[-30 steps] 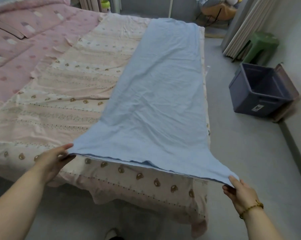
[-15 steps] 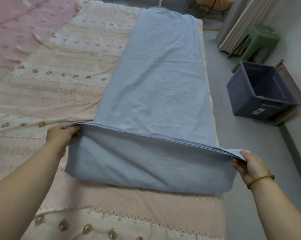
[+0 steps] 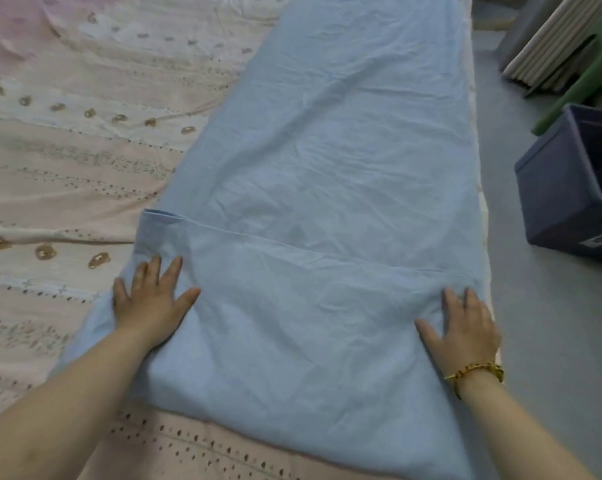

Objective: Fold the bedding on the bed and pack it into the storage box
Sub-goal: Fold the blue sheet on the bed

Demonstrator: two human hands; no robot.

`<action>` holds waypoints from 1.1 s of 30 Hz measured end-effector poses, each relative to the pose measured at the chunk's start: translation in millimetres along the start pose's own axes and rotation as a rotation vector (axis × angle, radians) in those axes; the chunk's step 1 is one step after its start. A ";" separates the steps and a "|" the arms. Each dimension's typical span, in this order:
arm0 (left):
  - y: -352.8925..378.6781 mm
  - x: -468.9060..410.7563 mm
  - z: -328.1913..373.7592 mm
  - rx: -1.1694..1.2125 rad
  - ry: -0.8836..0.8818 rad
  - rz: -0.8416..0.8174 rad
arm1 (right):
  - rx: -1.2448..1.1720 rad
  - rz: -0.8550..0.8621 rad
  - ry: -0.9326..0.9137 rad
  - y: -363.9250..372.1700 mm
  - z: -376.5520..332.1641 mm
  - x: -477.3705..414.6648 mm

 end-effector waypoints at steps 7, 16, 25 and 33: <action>-36.8 -34.0 60.9 -0.115 0.168 0.151 | 0.235 -0.145 -0.289 -37.0 -22.1 -55.7; -69.7 -60.1 84.3 -0.048 0.226 0.422 | 0.104 0.142 -0.296 -61.7 -29.9 -90.8; -2.5 -49.8 109.8 0.013 0.121 0.123 | 0.129 0.134 -0.306 19.3 -47.4 -72.3; 6.1 -57.8 105.1 -0.049 0.059 0.063 | 0.167 0.159 -0.247 42.1 -46.0 -78.3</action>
Point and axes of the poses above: each hand's wrist, its own x-axis away from the middle knuckle, its own y-axis out of the palm, z = x × y, the point moved 4 cm from there along -x, towards the middle knuckle, and after that the axes turned 13 degrees about -z, right-handed, at the moved point
